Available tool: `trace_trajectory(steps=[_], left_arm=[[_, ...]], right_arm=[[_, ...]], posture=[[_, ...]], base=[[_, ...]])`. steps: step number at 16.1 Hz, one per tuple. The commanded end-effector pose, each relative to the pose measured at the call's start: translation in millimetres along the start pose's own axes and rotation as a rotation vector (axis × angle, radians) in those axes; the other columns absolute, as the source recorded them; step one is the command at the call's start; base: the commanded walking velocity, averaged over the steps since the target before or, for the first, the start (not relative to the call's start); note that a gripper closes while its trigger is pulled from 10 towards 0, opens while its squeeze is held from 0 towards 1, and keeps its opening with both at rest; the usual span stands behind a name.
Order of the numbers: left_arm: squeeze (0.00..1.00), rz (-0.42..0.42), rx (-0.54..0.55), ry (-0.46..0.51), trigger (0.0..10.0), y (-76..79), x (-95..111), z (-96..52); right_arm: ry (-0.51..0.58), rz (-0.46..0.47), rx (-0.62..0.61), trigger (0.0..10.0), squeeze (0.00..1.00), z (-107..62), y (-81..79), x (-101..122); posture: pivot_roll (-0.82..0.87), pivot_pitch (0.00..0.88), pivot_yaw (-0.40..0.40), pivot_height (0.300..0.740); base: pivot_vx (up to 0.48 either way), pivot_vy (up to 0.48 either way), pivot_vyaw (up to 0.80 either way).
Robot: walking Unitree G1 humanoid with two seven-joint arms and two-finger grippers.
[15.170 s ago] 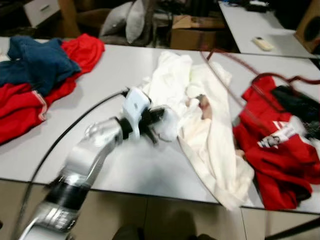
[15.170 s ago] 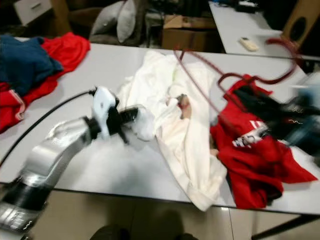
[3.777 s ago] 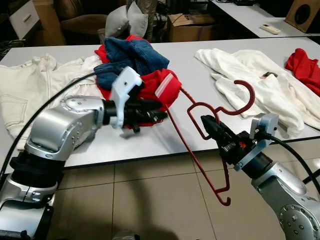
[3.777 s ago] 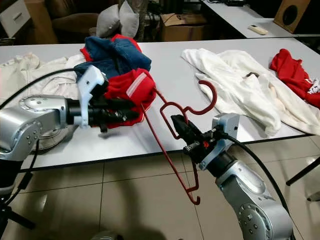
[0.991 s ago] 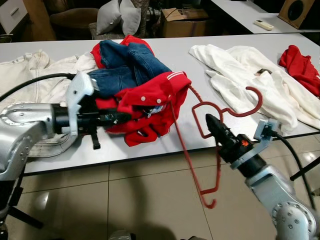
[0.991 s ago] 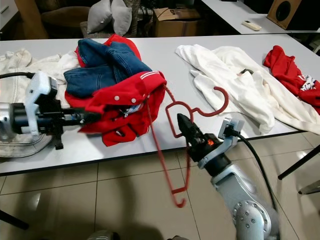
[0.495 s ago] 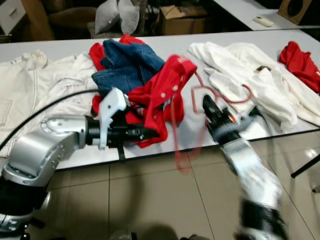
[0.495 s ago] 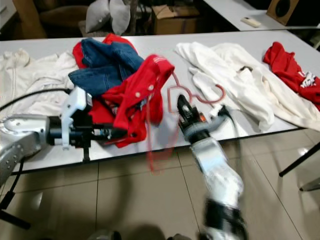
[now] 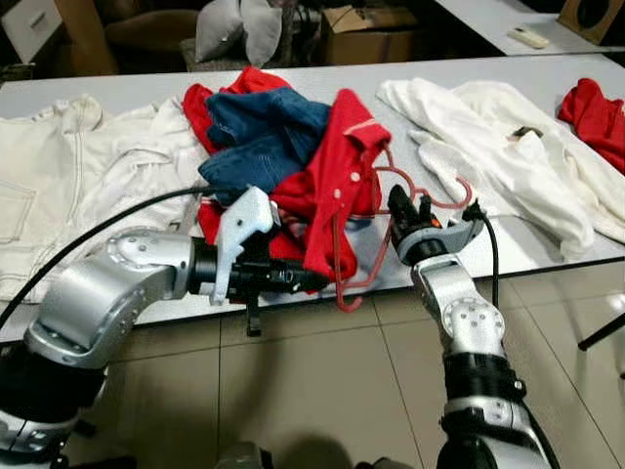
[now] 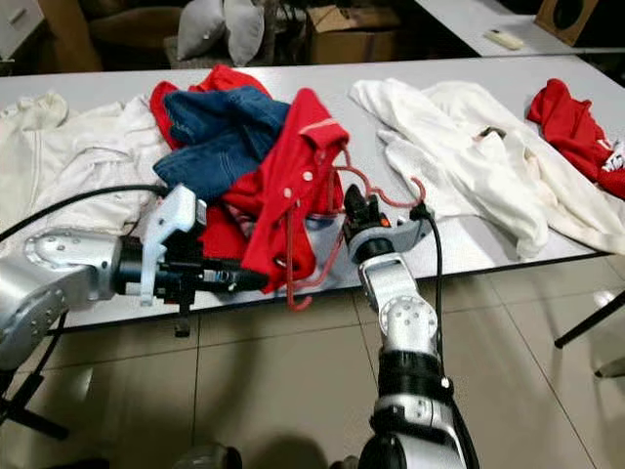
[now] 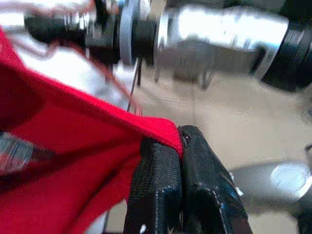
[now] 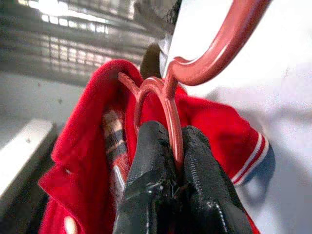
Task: Hang hanger
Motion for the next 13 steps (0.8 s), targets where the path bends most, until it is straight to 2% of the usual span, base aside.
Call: trace_trajectory(steps=[1, 2, 4, 7, 9, 13], left_arm=[[0.0, 0.019, -0.057, -0.044, 0.0, 8.7, -7.1, 2.4], [0.0, 0.024, -0.053, -0.037, 0.0, 8.5, -5.9, 2.7], [0.0, 0.061, -0.03, 0.002, 0.0, 6.4, 2.9, 12.6], [0.0, 0.113, -0.014, -0.03, 0.0, 6.2, -9.3, 32.3], [0.0, 0.12, -0.003, -0.027, 0.0, 5.6, -10.8, 37.1], [0.0, 0.076, -0.063, -0.021, 0.0, 22.4, -21.1, 44.9]], right_arm=[[0.072, 0.134, 0.074, 10.0, 0.0, 15.4, -39.7, 0.5], [0.073, 0.137, 0.074, 10.0, 0.0, 17.0, -40.6, 1.6], [0.018, 0.094, 0.106, 10.0, 0.0, 22.8, -54.6, -8.5], [0.017, 0.169, 0.129, 10.0, 0.0, 26.5, -69.7, -11.5], [0.018, 0.179, 0.126, 10.0, 0.0, 27.6, -70.9, -11.5], [0.052, 0.238, 0.105, 10.0, 0.0, 30.0, -67.8, -2.9]], posture=[[0.1, 0.055, 0.02, 0.74], [0.1, 0.056, 0.019, 0.74], [0.1, 0.058, 0.01, 0.74], [0.09, 0.066, 0.007, 0.74], [0.09, 0.067, 0.007, 0.74], [0.09, 0.078, -0.005, 0.74]], base=[[0.0, 0.0, 0.0], [0.0, 0.0, 0.0], [0.0, 0.0, 0.0], [0.0, 0.0, 0.0], [0.0, 0.0, 0.0], [0.0, 0.0, 0.0]])
Point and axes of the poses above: a point about 5 cm out from each wrist's last joint towards the gripper, its own z axis pointing out of the wrist towards the gripper, its own x axis along the axis of the wrist's last joint, y = z × x, the point moved 6 cm from there along z, pointing out of the wrist towards the gripper, and after that the axes turned 11 degrees about -z, right-handed, at the moved point
